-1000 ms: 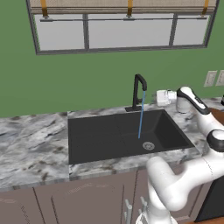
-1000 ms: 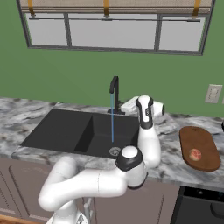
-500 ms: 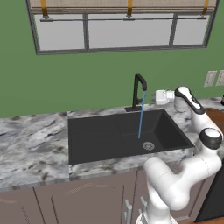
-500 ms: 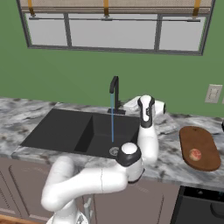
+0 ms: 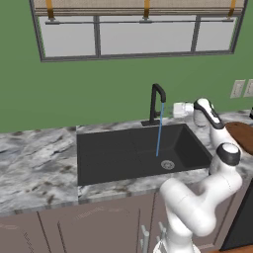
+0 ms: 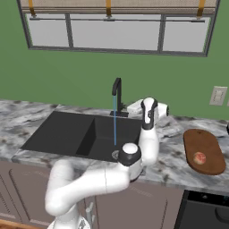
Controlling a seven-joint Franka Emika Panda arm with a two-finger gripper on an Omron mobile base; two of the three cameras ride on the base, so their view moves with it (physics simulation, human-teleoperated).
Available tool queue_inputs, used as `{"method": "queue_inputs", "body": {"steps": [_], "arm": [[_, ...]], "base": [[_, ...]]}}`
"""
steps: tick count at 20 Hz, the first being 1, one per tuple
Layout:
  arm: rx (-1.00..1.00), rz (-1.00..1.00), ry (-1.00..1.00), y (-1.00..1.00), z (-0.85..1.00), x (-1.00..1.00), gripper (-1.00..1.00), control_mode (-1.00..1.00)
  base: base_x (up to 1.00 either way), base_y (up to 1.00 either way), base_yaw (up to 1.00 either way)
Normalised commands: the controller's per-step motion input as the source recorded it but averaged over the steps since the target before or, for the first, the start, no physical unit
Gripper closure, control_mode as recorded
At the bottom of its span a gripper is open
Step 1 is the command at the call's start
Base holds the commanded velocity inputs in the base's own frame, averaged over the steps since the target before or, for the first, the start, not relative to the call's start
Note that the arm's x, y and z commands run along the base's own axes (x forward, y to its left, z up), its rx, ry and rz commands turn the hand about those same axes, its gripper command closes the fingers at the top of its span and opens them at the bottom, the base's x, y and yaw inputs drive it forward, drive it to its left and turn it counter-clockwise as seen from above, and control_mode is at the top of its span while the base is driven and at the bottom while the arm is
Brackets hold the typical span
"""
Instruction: Pick the peach from the sink and place it on the cutting board to airdry. Then turn off the sink faucet.
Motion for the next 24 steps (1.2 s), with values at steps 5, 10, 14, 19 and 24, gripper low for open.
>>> {"method": "queue_inputs", "body": {"steps": [5, 10, 14, 19, 24], "arm": [[0.00, 0.00, 0.05, 0.00, -0.12, 0.35, -1.00, -1.00], [0.00, 0.00, 0.05, -0.05, -0.15, 0.34, -1.00, -1.00], [0.01, 0.00, 0.04, -0.15, -0.13, 0.33, -1.00, -1.00], [0.01, 0.00, 0.01, -0.15, -0.02, 0.35, -1.00, -1.00], [0.03, 0.10, 0.00, 0.00, 0.00, 0.37, -1.00, -1.00]], "base": [[0.00, 0.00, 0.00], [0.00, 0.00, 0.00], [0.00, 0.00, 0.00], [0.00, 0.00, 0.00], [0.00, 0.00, 0.00]]}}
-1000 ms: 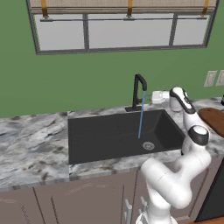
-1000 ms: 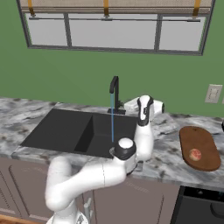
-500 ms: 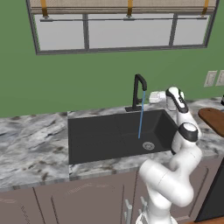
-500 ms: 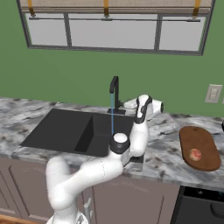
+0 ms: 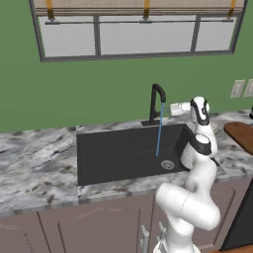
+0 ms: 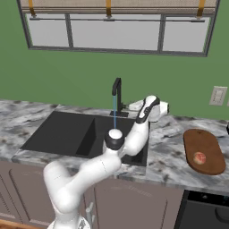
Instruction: Pick the peach from the sink and place it on the cutting board to airdry. Then turn off the sink faucet.
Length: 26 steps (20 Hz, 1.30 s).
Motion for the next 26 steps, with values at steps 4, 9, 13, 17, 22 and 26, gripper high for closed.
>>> {"method": "queue_inputs", "body": {"steps": [4, 9, 13, 17, 22, 26], "arm": [[0.01, 0.13, 0.00, 0.16, 0.00, 0.27, -1.00, -1.00], [-0.01, 0.12, -0.04, 0.44, 0.11, 0.20, -1.00, -1.00], [-0.08, 0.11, -0.10, 0.75, 0.39, 0.13, -1.00, -1.00], [-0.14, 0.11, -0.09, 0.90, 0.53, 0.20, -1.00, -1.00], [-0.17, 0.13, -0.08, 1.00, 0.59, 0.26, -1.00, -1.00], [-0.21, 0.11, -0.06, 0.99, 0.79, 0.24, -1.00, -1.00]], "base": [[0.00, 0.00, 0.00], [0.00, 0.00, 0.00], [0.00, 0.00, 0.00], [0.00, 0.00, 0.00], [0.00, 0.00, 0.00], [0.00, 0.00, 0.00]]}}
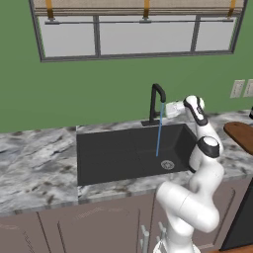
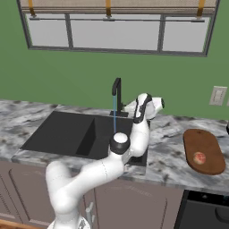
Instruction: Pick the peach from the sink and place it on the cutting board to airdry. Then turn off the sink faucet.
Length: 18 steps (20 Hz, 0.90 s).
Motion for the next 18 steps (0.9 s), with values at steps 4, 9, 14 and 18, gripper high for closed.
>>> {"method": "queue_inputs", "body": {"steps": [4, 9, 14, 18], "arm": [[-0.21, 0.11, -0.03, 0.97, 0.91, 0.28, -1.00, -1.00], [-0.20, 0.11, -0.03, 0.94, 0.94, 0.30, -1.00, -1.00], [-0.20, 0.14, -0.07, 0.89, 0.90, 0.29, -1.00, -1.00], [-0.29, 0.11, -0.06, 0.86, 0.80, 0.28, -1.00, -1.00]], "base": [[0.00, 0.00, 0.00], [0.00, 0.00, 0.00], [0.00, 0.00, 0.00], [0.00, 0.00, 0.00]]}}
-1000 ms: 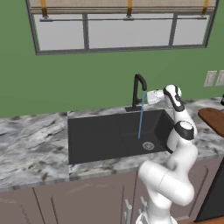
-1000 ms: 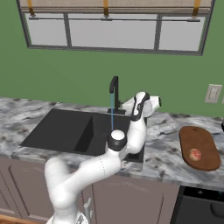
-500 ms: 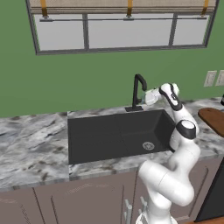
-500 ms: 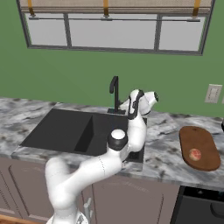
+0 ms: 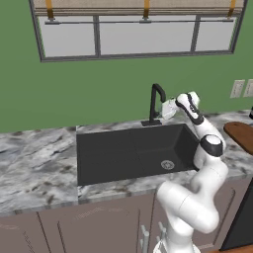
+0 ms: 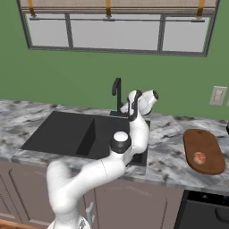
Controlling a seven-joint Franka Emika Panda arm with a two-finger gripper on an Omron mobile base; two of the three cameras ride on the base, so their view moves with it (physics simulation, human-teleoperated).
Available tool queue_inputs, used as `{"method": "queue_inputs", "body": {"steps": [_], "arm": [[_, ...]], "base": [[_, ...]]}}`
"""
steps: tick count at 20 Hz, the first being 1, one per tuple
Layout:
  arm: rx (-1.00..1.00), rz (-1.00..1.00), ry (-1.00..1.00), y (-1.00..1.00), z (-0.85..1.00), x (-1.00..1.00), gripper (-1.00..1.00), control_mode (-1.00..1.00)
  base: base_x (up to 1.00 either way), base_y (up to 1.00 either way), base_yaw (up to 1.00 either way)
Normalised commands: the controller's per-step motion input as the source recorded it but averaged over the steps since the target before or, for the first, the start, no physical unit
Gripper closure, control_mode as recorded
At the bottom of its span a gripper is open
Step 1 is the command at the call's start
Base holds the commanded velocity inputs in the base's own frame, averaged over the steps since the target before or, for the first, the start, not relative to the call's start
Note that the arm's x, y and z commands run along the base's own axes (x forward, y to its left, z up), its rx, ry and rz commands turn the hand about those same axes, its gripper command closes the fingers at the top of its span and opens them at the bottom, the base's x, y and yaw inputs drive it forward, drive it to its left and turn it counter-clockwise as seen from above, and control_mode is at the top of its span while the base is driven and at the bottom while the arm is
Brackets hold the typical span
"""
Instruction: Pick the peach from the sink and place it on the cutting board to airdry. Then turn off the sink faucet.
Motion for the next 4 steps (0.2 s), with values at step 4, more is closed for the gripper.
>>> {"method": "queue_inputs", "body": {"steps": [4], "arm": [[-0.33, 0.10, -0.06, 0.86, 0.72, 0.27, -1.00, -1.00]], "base": [[0.00, 0.00, 0.00]]}}
